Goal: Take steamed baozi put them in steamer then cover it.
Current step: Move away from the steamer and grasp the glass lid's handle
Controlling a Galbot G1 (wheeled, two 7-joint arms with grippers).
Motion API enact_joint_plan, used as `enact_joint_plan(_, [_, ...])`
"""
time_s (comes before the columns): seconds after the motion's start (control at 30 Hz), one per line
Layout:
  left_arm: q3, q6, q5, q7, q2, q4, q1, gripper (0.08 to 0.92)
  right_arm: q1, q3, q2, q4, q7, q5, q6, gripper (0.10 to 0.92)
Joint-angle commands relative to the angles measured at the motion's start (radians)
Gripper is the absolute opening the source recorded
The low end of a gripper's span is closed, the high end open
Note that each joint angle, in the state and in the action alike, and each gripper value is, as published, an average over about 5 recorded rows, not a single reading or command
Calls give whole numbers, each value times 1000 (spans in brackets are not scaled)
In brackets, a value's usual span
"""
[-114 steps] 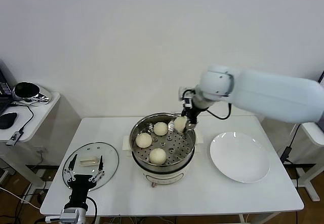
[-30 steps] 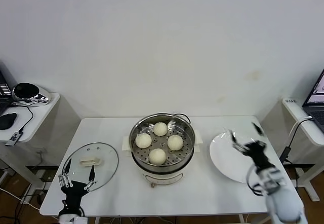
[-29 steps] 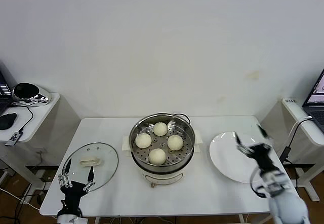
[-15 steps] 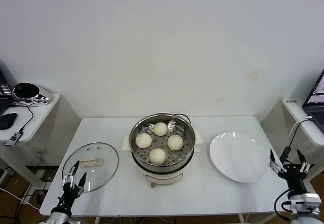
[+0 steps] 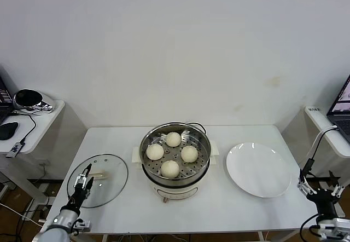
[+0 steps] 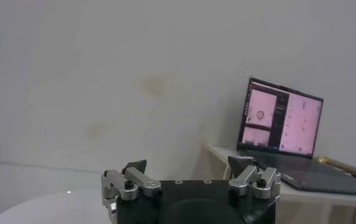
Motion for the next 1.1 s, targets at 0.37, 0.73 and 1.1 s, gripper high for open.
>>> enact_joint_plan(0.37, [56,-4,30,16,12,194,-201,823,-15,11,7,-6,-2,4,-2,823])
enact_joint_plan(0.73, [73,-15,7,36,6,214,-219,790,-9,1,6,-18,-4,2,-1,823])
enact_joint_plan(1.1, [84,-44,-17,40,0,230,-232,480,-10,-4,6,-21,-6,-2,-2,823])
